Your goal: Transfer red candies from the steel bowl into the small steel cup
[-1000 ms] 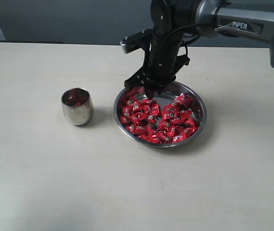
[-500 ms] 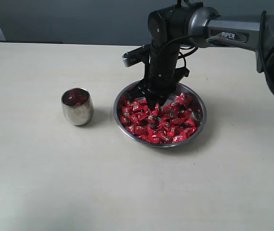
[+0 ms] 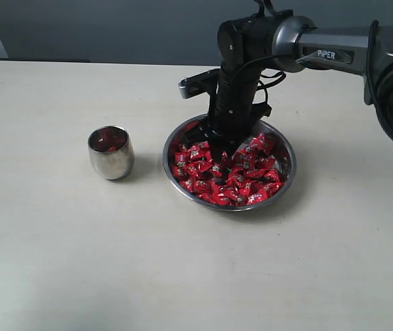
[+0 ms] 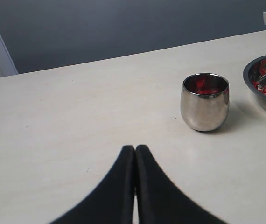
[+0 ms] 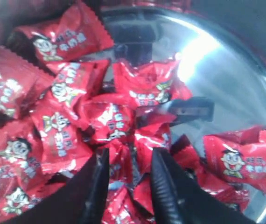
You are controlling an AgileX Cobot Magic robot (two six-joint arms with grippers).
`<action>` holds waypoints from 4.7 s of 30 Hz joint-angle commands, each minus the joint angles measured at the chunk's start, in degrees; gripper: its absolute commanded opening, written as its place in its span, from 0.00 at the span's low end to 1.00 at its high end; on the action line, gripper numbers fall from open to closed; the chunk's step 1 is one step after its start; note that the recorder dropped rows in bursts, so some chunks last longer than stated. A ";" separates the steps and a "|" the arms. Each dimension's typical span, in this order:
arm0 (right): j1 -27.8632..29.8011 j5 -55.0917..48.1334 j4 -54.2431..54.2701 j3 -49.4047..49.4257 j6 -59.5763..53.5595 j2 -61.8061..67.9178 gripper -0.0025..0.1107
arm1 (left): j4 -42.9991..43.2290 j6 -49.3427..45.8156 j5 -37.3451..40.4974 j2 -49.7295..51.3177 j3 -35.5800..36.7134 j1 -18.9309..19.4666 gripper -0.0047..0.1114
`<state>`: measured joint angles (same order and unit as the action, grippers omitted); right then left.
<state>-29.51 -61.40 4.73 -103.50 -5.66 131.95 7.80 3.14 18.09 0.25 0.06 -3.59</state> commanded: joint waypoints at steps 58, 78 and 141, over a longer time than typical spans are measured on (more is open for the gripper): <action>0.36 -4.58 4.79 -0.17 -7.83 -0.48 0.24 | -0.02 0.32 -0.41 -0.25 -0.06 -0.60 0.04; 0.36 -6.28 5.42 -0.17 -7.83 2.64 0.24 | -0.02 0.32 -0.41 -0.25 -0.06 -0.60 0.04; 0.22 -3.68 4.39 -0.17 -7.60 1.53 0.42 | -0.02 0.32 -0.41 -0.25 -0.06 -0.60 0.04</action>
<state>-29.59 -65.45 8.77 -103.50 -13.18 132.73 7.80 3.14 18.09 0.25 0.06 -3.59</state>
